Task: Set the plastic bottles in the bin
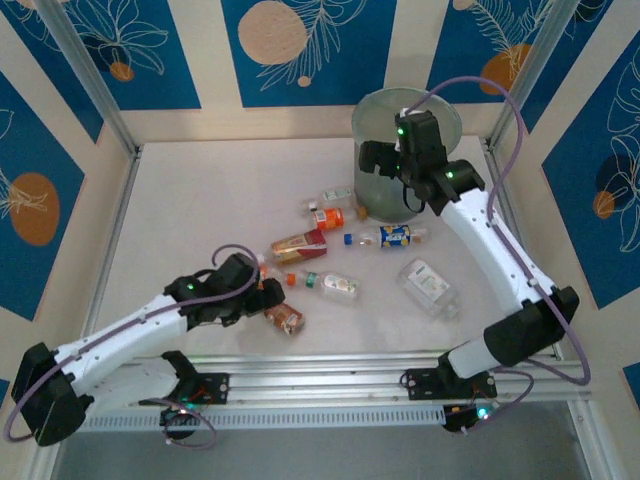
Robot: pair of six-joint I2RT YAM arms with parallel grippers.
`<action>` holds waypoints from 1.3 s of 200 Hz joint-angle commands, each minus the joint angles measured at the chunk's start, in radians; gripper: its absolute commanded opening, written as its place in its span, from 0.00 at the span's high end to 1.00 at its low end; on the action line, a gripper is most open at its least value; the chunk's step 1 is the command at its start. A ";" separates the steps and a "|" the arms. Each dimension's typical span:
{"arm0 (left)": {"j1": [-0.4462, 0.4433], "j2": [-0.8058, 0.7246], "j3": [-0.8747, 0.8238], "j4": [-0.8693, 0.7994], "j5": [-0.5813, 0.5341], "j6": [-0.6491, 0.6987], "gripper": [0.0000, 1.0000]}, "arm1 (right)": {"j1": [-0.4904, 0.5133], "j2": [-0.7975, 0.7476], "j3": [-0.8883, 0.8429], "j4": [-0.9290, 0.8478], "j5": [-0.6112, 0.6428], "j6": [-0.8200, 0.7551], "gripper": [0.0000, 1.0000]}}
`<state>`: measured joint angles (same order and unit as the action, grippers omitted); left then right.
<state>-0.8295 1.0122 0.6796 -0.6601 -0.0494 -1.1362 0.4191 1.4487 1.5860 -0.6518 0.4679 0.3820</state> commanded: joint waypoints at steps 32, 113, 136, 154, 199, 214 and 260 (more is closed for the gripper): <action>-0.151 0.203 0.090 0.039 -0.110 -0.201 0.00 | 0.001 -0.200 -0.160 0.074 -0.044 -0.032 0.01; -0.188 0.424 0.194 0.004 -0.140 -0.303 0.01 | -0.032 -0.352 -0.259 0.105 -0.095 -0.076 0.01; -0.188 0.454 0.199 -0.024 -0.124 -0.316 0.01 | -0.048 -0.378 -0.280 0.119 -0.116 -0.074 0.01; -0.188 0.464 0.190 -0.029 -0.129 -0.327 0.00 | -0.057 -0.391 -0.288 0.127 -0.131 -0.071 0.01; -0.183 0.496 0.182 -0.031 -0.146 -0.339 0.01 | -0.074 -0.393 -0.305 0.142 -0.170 -0.057 0.01; -0.176 0.516 0.183 -0.032 -0.135 -0.338 0.02 | -0.075 -0.390 -0.308 0.144 -0.179 -0.055 0.01; -0.155 0.539 0.171 -0.035 -0.124 -0.336 0.14 | -0.085 -0.392 -0.313 0.144 -0.174 -0.055 0.01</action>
<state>-0.9974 1.5452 0.8555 -0.6460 -0.1688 -1.4315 0.3424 1.0679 1.2926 -0.5308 0.3096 0.3244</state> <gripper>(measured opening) 0.882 0.993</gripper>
